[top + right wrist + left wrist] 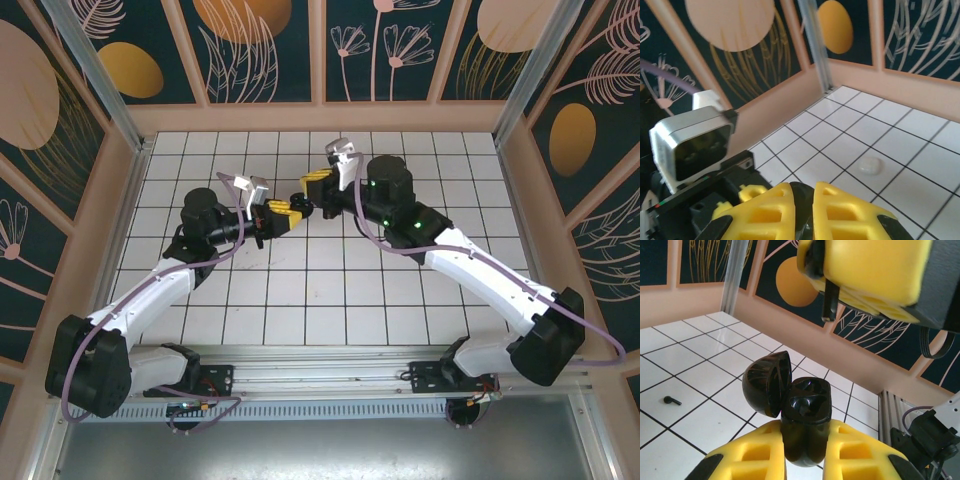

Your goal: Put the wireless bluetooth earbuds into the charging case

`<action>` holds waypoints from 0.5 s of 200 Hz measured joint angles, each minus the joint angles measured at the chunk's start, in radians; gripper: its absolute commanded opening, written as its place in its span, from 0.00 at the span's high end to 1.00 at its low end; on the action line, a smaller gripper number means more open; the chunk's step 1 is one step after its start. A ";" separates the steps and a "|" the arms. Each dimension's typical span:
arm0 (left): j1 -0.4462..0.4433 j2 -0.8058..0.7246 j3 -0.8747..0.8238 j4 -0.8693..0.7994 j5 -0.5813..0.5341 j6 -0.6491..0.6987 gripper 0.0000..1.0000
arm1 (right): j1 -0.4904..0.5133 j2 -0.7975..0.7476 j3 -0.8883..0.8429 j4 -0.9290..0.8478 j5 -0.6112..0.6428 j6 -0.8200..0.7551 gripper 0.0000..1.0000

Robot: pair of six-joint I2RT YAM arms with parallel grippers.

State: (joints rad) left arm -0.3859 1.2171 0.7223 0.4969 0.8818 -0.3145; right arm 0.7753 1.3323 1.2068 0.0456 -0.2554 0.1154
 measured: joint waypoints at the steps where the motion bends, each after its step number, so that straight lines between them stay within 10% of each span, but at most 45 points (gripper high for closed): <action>1: 0.000 0.000 0.000 0.000 0.000 -0.001 0.98 | 0.000 0.000 0.000 0.000 -0.002 0.000 0.89; 100: 0.000 -0.021 -0.004 0.008 0.005 -0.010 0.98 | 0.012 0.030 -0.001 0.001 -0.078 -0.055 0.91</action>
State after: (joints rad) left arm -0.3859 1.1961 0.7181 0.5049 0.8867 -0.3241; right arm 0.7876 1.3621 1.2060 0.0467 -0.3336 0.0605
